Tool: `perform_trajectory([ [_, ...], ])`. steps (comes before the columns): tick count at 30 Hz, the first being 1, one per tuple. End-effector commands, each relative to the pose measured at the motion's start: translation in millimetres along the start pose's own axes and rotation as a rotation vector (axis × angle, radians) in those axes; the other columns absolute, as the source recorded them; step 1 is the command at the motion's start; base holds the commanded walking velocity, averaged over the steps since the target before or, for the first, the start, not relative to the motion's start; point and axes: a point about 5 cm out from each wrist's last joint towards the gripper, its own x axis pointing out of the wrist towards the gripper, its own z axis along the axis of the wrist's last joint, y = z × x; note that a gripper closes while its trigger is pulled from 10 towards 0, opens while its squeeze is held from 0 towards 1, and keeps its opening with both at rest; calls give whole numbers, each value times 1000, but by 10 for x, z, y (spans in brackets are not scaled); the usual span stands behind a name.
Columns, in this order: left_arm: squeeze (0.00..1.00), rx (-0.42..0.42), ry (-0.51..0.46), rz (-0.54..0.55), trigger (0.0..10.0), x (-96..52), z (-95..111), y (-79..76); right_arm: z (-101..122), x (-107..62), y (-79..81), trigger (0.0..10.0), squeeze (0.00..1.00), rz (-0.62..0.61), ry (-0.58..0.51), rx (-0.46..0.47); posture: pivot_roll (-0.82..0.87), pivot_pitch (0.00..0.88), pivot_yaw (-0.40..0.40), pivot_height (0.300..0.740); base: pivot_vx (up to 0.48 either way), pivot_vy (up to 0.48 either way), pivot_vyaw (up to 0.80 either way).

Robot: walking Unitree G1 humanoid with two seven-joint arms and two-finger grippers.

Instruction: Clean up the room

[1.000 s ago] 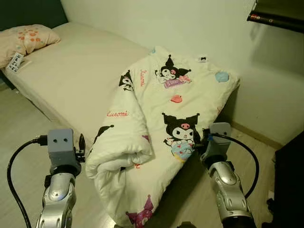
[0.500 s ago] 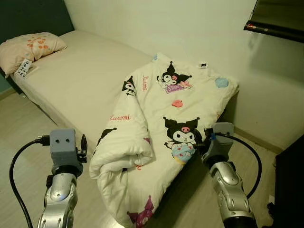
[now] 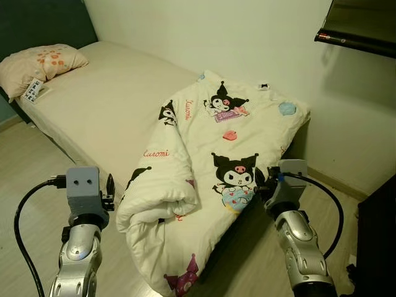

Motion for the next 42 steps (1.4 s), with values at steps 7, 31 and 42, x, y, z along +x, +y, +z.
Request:
perform_trajectory([
  [7, 0, 19, 88, -36, 10000, -16, -152, -18, -165, -49, 68, 10000, 0, 21, 81, 8, -52, 157, 65, 740, 0, 0, 0],
  [31, 0, 10, 79, -32, 10000, 25, -181, -86, -145, -130, 31, 10000, 0, -6, 61, 49, -74, 108, 63, 740, 0, 0, 0],
  [42, 0, 27, 94, -52, 10000, 31, -214, -119, -247, -164, 42, 10000, 0, -18, 102, 31, -68, 104, 66, 740, 0, 0, 0],
])
